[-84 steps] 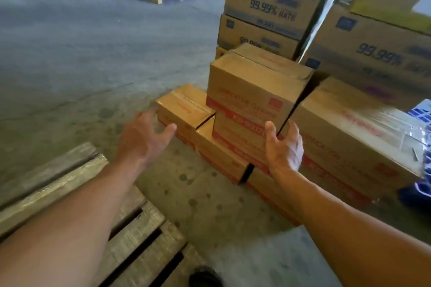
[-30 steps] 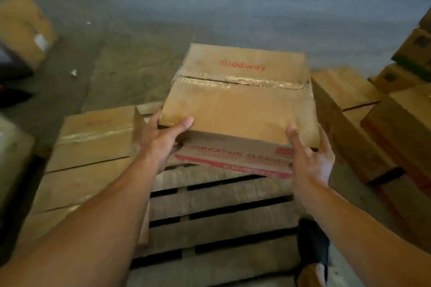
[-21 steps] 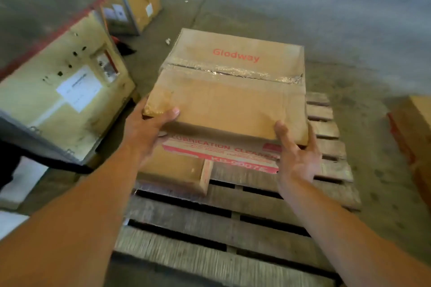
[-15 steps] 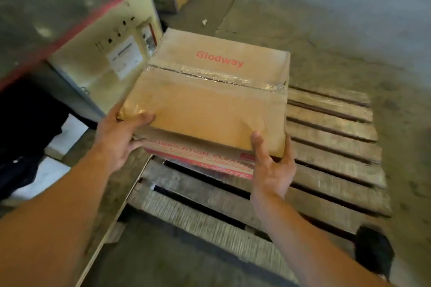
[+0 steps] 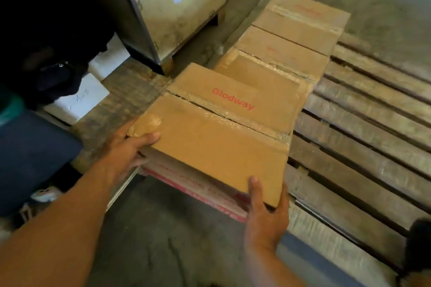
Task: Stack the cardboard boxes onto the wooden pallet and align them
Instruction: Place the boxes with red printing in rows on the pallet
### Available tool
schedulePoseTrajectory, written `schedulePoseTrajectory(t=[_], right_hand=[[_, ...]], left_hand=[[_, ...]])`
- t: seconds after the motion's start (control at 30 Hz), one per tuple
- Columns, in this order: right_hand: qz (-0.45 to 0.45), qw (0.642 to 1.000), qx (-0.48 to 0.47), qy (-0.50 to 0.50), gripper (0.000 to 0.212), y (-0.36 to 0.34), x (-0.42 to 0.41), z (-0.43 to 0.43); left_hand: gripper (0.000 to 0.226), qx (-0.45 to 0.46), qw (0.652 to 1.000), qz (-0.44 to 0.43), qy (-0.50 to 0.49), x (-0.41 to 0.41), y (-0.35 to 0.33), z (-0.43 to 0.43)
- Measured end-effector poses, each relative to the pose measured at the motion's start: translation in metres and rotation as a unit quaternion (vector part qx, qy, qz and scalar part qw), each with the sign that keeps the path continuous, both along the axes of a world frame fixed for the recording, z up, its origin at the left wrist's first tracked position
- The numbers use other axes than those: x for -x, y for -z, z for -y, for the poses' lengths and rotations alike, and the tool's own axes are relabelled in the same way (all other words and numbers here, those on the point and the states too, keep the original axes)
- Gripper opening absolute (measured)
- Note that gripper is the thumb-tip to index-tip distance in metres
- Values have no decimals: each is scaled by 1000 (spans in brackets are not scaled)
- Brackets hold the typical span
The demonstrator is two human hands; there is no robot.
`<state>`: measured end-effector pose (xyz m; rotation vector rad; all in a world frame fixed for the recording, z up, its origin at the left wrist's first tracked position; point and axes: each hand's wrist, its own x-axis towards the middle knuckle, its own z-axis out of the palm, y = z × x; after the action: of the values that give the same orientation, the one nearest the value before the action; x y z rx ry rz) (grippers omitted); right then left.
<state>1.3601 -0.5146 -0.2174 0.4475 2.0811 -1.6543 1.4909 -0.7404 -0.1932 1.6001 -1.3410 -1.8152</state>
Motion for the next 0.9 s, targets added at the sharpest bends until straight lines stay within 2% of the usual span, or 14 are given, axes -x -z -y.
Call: schedulePoseTrajectory(t=[0.07,0.17,0.33,0.5,0.9], right_hand=[[-7,1000,-25,4,76,33,4,3],[-17,999,-43,-11,80,67,8,9],[-12,998,-66,-11,83,117,11,6],[-19,994,-102,-35,84,129,12,3],[-23,993,-112,-8,83,134,23,16]], left_hand=[[64,-7,1000,-2,20,6,30,7],[69,-10,999,-4,33,19,72,25],[62,-30,999,-13,11,30,138,27],[46,-42,999,2,10,31,152,22],[66,1,1000,-2,6,48,142,24]])
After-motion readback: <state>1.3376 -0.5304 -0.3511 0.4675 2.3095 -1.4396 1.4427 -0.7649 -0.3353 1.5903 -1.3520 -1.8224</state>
